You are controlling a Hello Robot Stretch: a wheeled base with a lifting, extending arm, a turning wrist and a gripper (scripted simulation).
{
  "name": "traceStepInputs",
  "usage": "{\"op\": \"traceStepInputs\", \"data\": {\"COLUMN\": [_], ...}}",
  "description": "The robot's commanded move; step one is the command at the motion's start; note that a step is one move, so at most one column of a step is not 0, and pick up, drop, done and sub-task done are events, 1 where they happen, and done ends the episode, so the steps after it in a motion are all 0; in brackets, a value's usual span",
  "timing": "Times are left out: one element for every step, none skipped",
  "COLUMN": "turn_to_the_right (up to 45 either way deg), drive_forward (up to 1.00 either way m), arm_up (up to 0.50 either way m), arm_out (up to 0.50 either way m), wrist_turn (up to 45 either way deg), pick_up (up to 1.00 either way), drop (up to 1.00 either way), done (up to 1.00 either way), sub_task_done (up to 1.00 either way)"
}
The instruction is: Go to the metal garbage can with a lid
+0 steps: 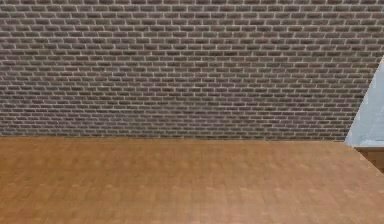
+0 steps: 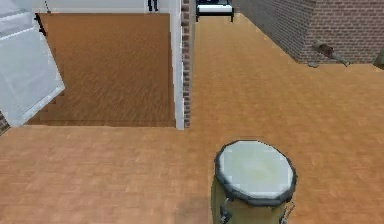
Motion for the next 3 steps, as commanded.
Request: {"op": "traceStepInputs", "data": {"turn_to_the_right": [0.0, 42.0, 0.0], "drive_forward": [0.15, 0.00, 0.45], "arm_up": [0.00, 0.00, 0.00], "arm_out": [0.00, 0.00, 0.00], "wrist_turn": [0.0, 0.0, 0.0], "pick_up": [0.00, 0.00, 0.00], "drop": [0.00, 0.00, 0.00], "done": [0.00, 0.00, 0.00], "sub_task_done": [0.00, 0.00, 0.00]}}
